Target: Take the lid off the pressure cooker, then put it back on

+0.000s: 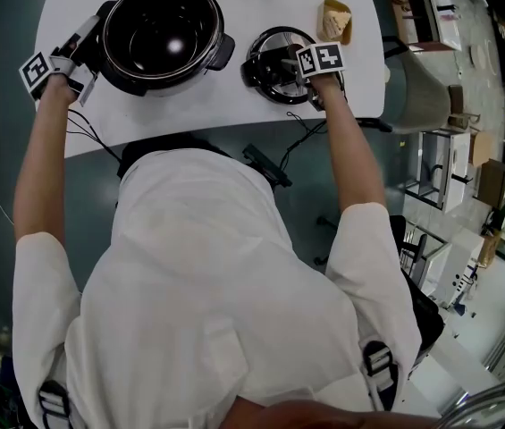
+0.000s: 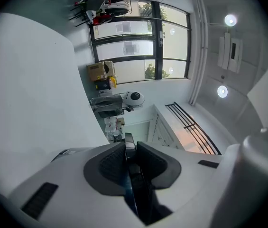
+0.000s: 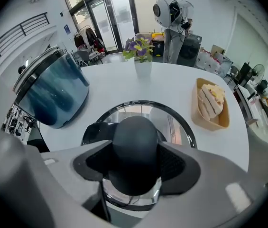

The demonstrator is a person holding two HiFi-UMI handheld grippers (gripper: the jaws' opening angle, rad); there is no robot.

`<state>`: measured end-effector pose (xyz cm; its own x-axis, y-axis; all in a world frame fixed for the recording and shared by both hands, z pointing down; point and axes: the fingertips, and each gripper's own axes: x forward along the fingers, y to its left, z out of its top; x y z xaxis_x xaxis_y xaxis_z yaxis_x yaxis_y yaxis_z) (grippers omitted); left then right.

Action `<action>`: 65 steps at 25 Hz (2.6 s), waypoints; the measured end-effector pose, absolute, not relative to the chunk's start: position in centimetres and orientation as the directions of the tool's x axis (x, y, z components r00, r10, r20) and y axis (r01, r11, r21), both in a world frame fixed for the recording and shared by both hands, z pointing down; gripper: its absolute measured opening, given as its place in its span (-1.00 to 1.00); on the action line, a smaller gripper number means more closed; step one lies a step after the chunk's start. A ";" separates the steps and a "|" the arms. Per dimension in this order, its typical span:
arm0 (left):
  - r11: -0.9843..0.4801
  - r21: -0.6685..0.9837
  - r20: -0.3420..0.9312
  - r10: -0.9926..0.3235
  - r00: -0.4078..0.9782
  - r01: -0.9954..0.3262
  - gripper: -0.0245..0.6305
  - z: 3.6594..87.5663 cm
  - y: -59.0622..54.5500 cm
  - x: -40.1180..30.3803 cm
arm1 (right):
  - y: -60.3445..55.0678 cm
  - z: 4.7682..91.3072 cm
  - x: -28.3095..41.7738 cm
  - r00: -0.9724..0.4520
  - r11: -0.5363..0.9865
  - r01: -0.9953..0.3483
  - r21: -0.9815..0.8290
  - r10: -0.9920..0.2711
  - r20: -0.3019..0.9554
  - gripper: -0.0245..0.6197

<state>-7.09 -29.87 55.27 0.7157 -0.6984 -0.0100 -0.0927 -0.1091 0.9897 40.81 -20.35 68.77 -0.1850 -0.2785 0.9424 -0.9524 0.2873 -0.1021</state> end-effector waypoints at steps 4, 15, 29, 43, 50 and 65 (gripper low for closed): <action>-0.114 0.988 -0.009 -0.699 0.715 -0.099 -0.68 55.2 -29.8 -7.2 | -20.5 68.7 40.7 -0.183 0.280 -0.955 -0.096 -0.306 0.934 -0.04; -0.104 0.991 -0.010 -0.685 0.729 -0.085 -0.68 55.9 -30.0 -7.1 | -20.2 67.2 41.0 -0.219 0.288 -0.949 -0.129 -0.308 0.926 -0.05; -0.119 0.989 -0.013 -0.674 0.739 -0.091 -0.68 56.1 -30.0 -7.1 | -23.9 45.2 35.3 -0.384 0.535 -0.838 -0.109 -0.437 0.813 -0.05; -0.130 0.987 -0.015 -0.653 0.758 -0.093 -0.68 57.1 -30.3 -7.1 | -26.2 39.0 14.8 -0.543 0.782 -0.608 -0.140 -0.280 0.792 -0.05; -0.167 0.983 -0.057 -0.657 0.751 -0.071 -0.68 55.5 -30.1 -6.7 | -26.1 40.8 8.2 -0.529 0.805 -0.572 -0.155 -0.218 0.820 -0.05; -0.167 0.985 -0.074 -0.670 0.739 -0.052 -0.68 56.3 -30.5 -7.1 | -26.5 46.8 4.8 -0.447 0.701 -0.689 -0.187 -0.208 0.870 -0.05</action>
